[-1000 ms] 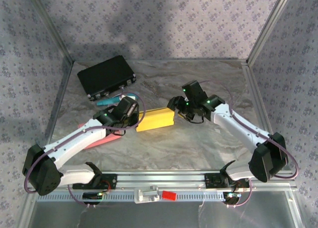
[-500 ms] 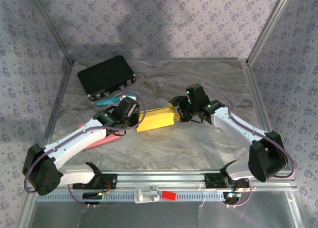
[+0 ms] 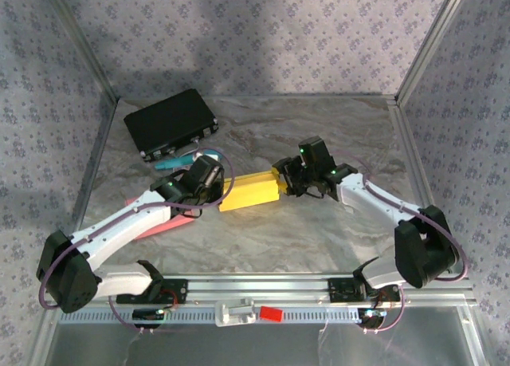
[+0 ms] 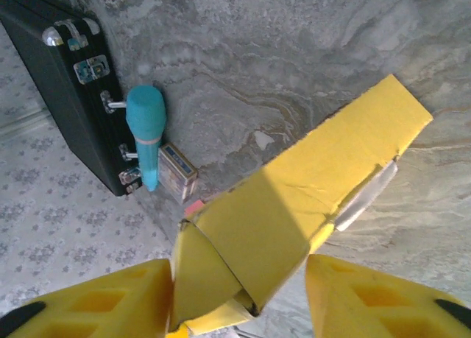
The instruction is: Fold the paper box
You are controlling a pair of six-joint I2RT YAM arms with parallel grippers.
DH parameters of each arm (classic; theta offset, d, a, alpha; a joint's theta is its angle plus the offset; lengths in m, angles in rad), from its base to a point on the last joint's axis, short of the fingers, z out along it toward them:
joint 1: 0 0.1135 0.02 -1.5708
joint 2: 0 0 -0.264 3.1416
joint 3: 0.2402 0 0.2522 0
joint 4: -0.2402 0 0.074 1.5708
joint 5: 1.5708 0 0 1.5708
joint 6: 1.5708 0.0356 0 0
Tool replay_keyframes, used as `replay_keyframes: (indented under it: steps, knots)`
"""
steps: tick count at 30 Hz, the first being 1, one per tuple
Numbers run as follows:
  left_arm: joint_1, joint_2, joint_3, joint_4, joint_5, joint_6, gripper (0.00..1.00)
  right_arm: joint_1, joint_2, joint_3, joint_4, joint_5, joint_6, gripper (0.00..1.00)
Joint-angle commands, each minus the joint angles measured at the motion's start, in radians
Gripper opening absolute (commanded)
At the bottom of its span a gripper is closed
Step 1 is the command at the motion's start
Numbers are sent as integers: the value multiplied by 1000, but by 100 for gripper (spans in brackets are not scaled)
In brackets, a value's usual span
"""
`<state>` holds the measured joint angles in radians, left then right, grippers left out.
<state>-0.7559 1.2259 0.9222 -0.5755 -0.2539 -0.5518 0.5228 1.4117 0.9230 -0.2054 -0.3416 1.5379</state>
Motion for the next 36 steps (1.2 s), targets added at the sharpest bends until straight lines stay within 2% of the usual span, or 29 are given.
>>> replay_keyframes:
  steps: [1, 3, 11, 15, 18, 22, 25, 31, 36]
  knots:
    - [-22, 25, -23, -151, 76, -14, 0, -6, 16, -13, -29, -1, 6, 45]
    - [-22, 21, -16, -158, 77, -14, 1, -6, 15, -20, -42, 0, -1, 41]
    - [-20, -42, 3, -160, 133, -35, 28, -4, 28, -39, -88, 10, -31, 35]
    - [-7, -77, 31, -185, 196, -100, 39, -5, 39, -38, -124, 13, -43, 33]
    - [25, -120, 20, -177, 256, -185, 42, -5, 42, -41, -141, 16, -43, 32]
    - [110, -198, -39, -109, 357, -315, 46, -1, 44, -35, -154, 20, -47, 31]
    - [149, -224, -45, -66, 388, -357, 50, -1, 49, -30, -158, 20, -49, 30]
    - [269, -214, -99, 61, 494, -479, 52, 3, 55, -23, -169, 20, -55, 29]
    - [297, -154, -103, 155, 523, -515, 52, 5, 56, -23, -170, 21, -58, 29]
